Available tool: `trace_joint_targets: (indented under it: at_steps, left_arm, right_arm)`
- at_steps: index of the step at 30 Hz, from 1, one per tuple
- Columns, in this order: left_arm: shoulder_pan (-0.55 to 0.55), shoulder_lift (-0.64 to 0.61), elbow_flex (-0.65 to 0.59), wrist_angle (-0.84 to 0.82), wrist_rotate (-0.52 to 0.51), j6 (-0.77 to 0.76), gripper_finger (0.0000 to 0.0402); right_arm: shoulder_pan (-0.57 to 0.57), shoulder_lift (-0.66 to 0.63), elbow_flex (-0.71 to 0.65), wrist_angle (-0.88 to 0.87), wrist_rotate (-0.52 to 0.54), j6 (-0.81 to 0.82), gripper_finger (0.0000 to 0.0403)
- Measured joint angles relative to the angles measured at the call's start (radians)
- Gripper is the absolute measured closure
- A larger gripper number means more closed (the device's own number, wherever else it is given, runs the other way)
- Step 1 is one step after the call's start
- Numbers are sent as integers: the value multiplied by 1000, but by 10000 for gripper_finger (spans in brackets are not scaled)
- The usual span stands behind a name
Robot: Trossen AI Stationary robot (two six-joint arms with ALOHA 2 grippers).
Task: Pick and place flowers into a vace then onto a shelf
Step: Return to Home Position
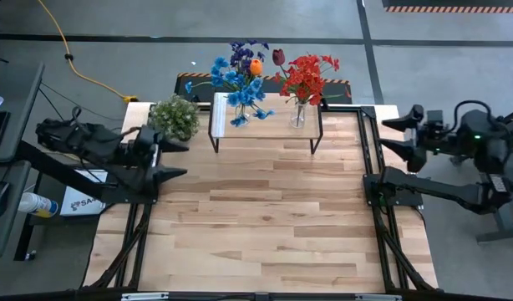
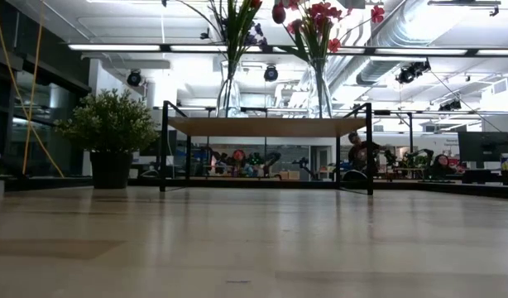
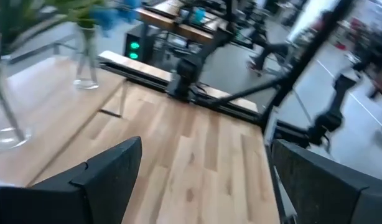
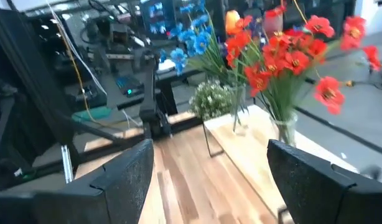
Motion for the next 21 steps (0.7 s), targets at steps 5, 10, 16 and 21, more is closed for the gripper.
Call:
trace_joint_targets:
  at_steps: [5, 10, 16, 21]
  left_arm:
    - [-90, -2, 0, -4, -35, 60, 11]
    - [-164, -2, 0, -40, -122, 68, 11]
    - [-212, -2, 0, -127, -108, -15, 11]
    - [-254, -12, 0, -123, -118, -14, 11]
  right_arm:
    - [0, 0, 111, -182, 126, -21, 100]
    - [0, -9, 211, -390, 257, -11, 100]
    - [0, -57, 272, -470, 201, 3, 100]
    - [0, -126, 276, -470, 126, -24, 100]
